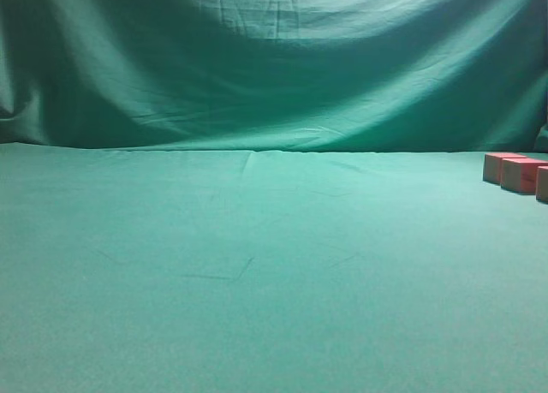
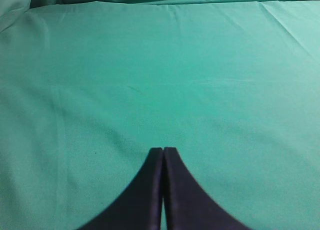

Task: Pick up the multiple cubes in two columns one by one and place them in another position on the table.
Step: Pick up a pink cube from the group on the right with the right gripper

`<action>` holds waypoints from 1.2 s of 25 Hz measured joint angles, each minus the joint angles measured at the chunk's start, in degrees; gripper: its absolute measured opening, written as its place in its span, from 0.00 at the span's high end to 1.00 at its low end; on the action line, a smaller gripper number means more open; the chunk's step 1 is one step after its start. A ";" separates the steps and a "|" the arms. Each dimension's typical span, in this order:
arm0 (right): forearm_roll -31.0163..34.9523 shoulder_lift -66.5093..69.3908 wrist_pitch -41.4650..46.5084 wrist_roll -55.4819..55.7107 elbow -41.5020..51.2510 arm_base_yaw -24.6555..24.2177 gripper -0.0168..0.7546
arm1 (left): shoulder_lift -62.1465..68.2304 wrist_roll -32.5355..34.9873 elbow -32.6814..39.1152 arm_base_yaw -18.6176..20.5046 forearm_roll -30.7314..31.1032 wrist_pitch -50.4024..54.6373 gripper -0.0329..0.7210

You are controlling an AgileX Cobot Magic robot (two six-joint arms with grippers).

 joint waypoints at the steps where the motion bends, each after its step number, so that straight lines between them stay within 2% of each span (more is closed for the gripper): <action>1: -0.11 1.08 -0.12 0.15 0.00 0.00 0.35 | 0.00 0.00 0.00 0.00 0.00 0.00 0.96; 18: -3.23 10.99 -6.94 1.62 -0.13 0.00 0.35 | 0.00 0.00 0.00 0.00 0.00 0.00 0.96; 30: -4.76 12.62 -7.24 2.12 -0.13 0.00 0.35 | 0.00 0.00 0.00 0.00 0.00 0.00 0.96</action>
